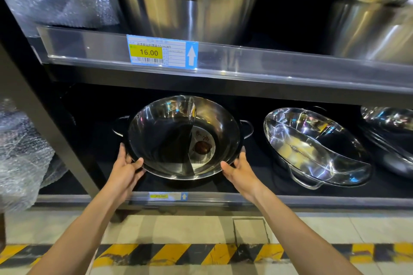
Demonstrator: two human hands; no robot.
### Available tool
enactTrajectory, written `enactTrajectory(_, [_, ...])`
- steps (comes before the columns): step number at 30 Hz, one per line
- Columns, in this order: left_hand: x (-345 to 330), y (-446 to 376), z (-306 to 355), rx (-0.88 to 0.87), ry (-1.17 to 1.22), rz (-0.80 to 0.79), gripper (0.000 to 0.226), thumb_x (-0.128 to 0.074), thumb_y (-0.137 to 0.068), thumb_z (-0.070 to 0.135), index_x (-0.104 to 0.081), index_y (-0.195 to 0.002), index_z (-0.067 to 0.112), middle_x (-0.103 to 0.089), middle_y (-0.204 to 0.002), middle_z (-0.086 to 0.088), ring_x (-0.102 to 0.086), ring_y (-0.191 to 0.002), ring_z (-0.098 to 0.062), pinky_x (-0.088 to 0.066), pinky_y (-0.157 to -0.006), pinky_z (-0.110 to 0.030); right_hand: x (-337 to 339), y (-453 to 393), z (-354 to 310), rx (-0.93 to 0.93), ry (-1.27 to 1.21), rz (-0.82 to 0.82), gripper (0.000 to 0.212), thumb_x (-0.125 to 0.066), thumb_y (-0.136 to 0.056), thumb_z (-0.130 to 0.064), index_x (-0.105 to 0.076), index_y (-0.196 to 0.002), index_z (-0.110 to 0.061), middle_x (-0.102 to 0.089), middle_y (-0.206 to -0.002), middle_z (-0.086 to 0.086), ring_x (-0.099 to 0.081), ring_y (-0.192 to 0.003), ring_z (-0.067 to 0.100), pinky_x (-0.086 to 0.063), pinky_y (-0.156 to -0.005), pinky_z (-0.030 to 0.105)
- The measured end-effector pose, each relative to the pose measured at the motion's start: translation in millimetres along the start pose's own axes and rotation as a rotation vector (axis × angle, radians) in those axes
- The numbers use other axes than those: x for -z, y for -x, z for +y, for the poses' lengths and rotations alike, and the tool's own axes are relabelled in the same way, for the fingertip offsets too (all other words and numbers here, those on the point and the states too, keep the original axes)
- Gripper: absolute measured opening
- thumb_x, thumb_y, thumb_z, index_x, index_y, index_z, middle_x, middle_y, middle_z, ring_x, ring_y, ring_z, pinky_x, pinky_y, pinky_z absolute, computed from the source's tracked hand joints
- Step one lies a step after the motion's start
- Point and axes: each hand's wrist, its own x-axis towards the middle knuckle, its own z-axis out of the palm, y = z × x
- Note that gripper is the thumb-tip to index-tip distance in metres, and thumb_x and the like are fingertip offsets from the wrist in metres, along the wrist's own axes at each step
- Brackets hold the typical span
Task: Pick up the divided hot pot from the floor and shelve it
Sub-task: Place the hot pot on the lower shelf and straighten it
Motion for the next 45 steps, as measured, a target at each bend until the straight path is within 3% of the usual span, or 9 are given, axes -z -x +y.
enactTrajectory(12, [2,-4,10,-0.006,-0.026,0.023,0.07,-0.038,-0.094,0.001,-0.002,-0.145,0.03,-0.023,-0.155,-0.004,-0.032,-0.137,-0.024,-0.026,-0.115,-0.049,-10,-1,-13,-0.033,-0.003,0.014,0.088,-0.05,-0.094,-0.009,0.017,-0.145,-0.034,-0.016,-0.159,0.0,-0.025,-0.143,0.018,-0.03,-0.116,0.042])
enactTrajectory(16, [-25,33,13,-0.38,-0.675,0.339,0.061,-0.053,-0.088,0.012,-0.024,-0.142,0.015,-0.03,-0.15,-0.013,-0.033,-0.135,-0.029,-0.028,-0.113,-0.047,12,20,-23,0.012,0.104,0.175,0.077,-0.055,-0.092,-0.013,-0.004,-0.15,-0.022,-0.015,-0.159,0.006,-0.035,-0.138,0.017,-0.032,-0.115,0.043])
enactTrajectory(19, [-82,68,12,-0.657,-0.679,0.178,0.046,-0.053,-0.087,0.007,-0.04,-0.132,0.009,-0.039,-0.139,-0.013,-0.043,-0.126,-0.02,-0.038,-0.105,-0.033,61,46,-32,0.122,0.191,0.289,0.066,-0.057,-0.091,-0.013,-0.023,-0.147,-0.017,-0.04,-0.148,0.006,-0.049,-0.12,0.01,-0.039,-0.11,0.042])
enactTrajectory(23, [-193,111,-8,-0.237,-0.302,-0.112,0.035,-0.051,-0.089,0.005,-0.047,-0.123,0.009,-0.055,-0.12,-0.012,-0.055,-0.098,-0.017,-0.047,-0.087,-0.023,169,76,-48,0.222,0.307,0.621,0.039,-0.056,-0.09,-0.007,-0.049,-0.128,-0.009,-0.067,-0.11,0.008,-0.065,-0.098,0.019,-0.049,-0.097,0.041])
enactTrajectory(28, [-326,158,-59,0.297,0.001,-0.363,0.018,-0.042,-0.09,-0.002,-0.04,-0.093,0.016,-0.045,-0.071,-0.006,-0.046,-0.063,-0.015,-0.043,-0.051,-0.017,297,87,-38,0.093,0.659,0.837,0.038,-0.048,-0.09,0.0,-0.047,-0.128,0.002,-0.06,-0.123,0.026,-0.057,-0.112,0.039,-0.041,-0.098,0.042])
enactTrajectory(30, [-368,171,-87,0.348,-0.099,-0.363,0.02,-0.043,-0.09,0.004,-0.039,-0.109,0.009,-0.058,-0.089,-0.018,-0.048,-0.065,-0.016,-0.042,-0.06,-0.023,327,80,-27,0.032,0.691,0.815,0.041,-0.046,-0.089,0.003,-0.043,-0.13,0.008,-0.054,-0.126,0.033,-0.052,-0.116,0.044,-0.039,-0.101,0.045])
enactTrajectory(33, [-418,180,-111,0.326,-0.248,-0.21,0.063,-0.043,-0.094,0.019,-0.008,-0.144,0.007,-0.036,-0.146,-0.021,-0.05,-0.119,-0.031,-0.039,-0.104,-0.037,355,65,-17,-0.003,0.68,0.767,0.045,-0.043,-0.092,0.001,-0.035,-0.135,0.012,-0.044,-0.136,0.035,-0.042,-0.127,0.045,-0.034,-0.106,0.042])
enactTrajectory(36, [-447,182,-121,0.289,-0.221,-0.04,0.071,-0.039,-0.096,0.024,0.01,-0.144,0.008,-0.019,-0.155,-0.011,-0.025,-0.14,-0.029,-0.021,-0.113,-0.035,366,51,-12,-0.062,0.583,0.703,0.045,-0.041,-0.097,-0.008,-0.033,-0.139,0.007,-0.044,-0.14,0.029,-0.042,-0.129,0.041,-0.035,-0.105,0.041])
enactTrajectory(45, [-450,155,-139,0.152,-0.152,0.18,0.066,-0.035,-0.097,0.023,0.009,-0.145,0.019,-0.029,-0.151,-0.01,-0.031,-0.137,-0.03,-0.022,-0.113,-0.043,346,67,20,0.029,0.408,0.709,0.037,-0.051,-0.089,0.002,-0.056,-0.125,-0.005,-0.07,-0.109,0.015,-0.063,-0.103,0.028,-0.046,-0.092,0.035])
